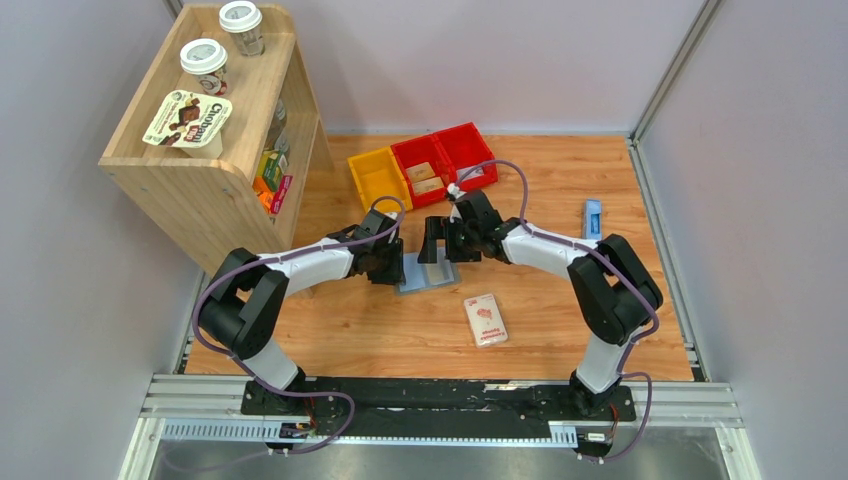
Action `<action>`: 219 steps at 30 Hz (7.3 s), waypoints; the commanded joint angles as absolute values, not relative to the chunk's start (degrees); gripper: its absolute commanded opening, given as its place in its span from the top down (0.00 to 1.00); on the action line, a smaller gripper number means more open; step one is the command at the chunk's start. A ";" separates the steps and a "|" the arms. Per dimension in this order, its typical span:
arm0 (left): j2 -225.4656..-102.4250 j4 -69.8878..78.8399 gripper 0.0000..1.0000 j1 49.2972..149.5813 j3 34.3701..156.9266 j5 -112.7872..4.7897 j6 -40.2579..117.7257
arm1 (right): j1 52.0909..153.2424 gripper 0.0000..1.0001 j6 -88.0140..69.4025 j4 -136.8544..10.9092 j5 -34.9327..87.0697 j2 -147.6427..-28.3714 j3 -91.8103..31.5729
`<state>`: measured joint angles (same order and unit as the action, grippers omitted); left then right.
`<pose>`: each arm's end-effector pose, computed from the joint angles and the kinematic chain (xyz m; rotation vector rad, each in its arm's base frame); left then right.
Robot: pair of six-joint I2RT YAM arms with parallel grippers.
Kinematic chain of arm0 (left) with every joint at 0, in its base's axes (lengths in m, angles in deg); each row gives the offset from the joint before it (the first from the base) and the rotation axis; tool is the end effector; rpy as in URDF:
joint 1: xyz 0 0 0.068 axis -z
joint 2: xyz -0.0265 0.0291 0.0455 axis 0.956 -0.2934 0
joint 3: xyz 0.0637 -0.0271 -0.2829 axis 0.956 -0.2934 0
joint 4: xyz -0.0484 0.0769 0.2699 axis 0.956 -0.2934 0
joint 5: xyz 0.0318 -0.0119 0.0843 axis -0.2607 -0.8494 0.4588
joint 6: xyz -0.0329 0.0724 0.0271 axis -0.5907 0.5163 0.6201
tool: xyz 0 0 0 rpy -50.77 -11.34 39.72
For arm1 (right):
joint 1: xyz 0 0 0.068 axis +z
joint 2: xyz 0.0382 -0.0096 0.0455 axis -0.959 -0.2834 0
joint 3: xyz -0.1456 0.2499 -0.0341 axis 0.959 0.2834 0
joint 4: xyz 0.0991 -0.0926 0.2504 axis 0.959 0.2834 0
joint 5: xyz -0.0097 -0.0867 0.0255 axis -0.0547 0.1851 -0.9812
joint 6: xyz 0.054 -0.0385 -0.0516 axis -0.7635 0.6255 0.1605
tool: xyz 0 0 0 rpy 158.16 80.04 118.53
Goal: Take the credit cards out of the card holder
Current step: Remove the credit card from the card holder.
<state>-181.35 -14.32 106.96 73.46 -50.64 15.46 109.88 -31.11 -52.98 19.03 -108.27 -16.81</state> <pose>0.2843 -0.1996 0.1298 0.0119 2.7046 -0.5120 0.3249 0.2623 0.1572 -0.2944 2.5543 0.7864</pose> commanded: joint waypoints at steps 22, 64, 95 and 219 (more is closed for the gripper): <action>-182.23 -13.89 0.62 106.78 72.87 -52.59 14.10 | 110.89 0.00 -30.09 -54.87 17.72 -110.55 -18.03; -161.93 0.09 0.57 101.15 54.42 -50.22 2.94 | 116.61 0.00 -35.27 -63.04 -0.74 -118.37 -26.90; -160.25 -2.38 0.56 99.40 55.91 -45.38 1.71 | 113.18 0.00 -30.18 -52.23 23.15 -109.06 -25.77; -179.42 6.32 0.50 98.69 64.97 -60.94 -2.16 | 104.30 0.04 -39.40 -73.15 -0.48 -113.01 -14.78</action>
